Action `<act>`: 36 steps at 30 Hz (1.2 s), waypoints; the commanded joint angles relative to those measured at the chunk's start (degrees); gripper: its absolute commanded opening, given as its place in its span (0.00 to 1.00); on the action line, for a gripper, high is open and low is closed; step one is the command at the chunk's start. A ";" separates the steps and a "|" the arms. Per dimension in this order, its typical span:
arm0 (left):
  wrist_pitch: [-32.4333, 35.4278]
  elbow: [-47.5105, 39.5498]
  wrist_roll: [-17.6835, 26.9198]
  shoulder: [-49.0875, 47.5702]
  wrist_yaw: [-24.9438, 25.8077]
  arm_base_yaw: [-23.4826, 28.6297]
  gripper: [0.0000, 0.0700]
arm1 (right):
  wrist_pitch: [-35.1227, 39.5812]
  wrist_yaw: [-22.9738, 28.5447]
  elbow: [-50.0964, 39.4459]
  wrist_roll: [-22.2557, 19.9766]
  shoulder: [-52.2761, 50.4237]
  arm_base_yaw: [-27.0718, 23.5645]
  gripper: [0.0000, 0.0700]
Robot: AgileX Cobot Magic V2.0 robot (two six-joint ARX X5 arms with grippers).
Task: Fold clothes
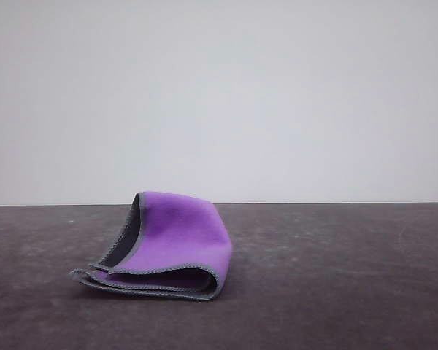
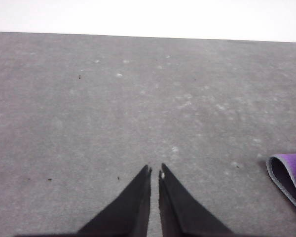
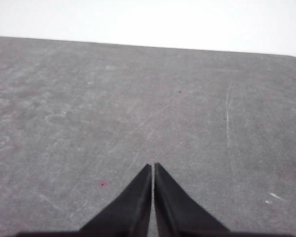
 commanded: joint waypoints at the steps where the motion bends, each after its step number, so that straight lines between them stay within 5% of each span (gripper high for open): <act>1: -0.50 -1.11 -0.31 -0.04 -0.22 0.08 0.03 | 0.77 0.02 -0.34 0.44 -0.15 0.20 0.01; 36: 5.62 -2.78 -0.28 -0.04 -0.07 -2.30 0.03 | 0.77 0.06 -0.32 0.44 -0.15 0.15 0.01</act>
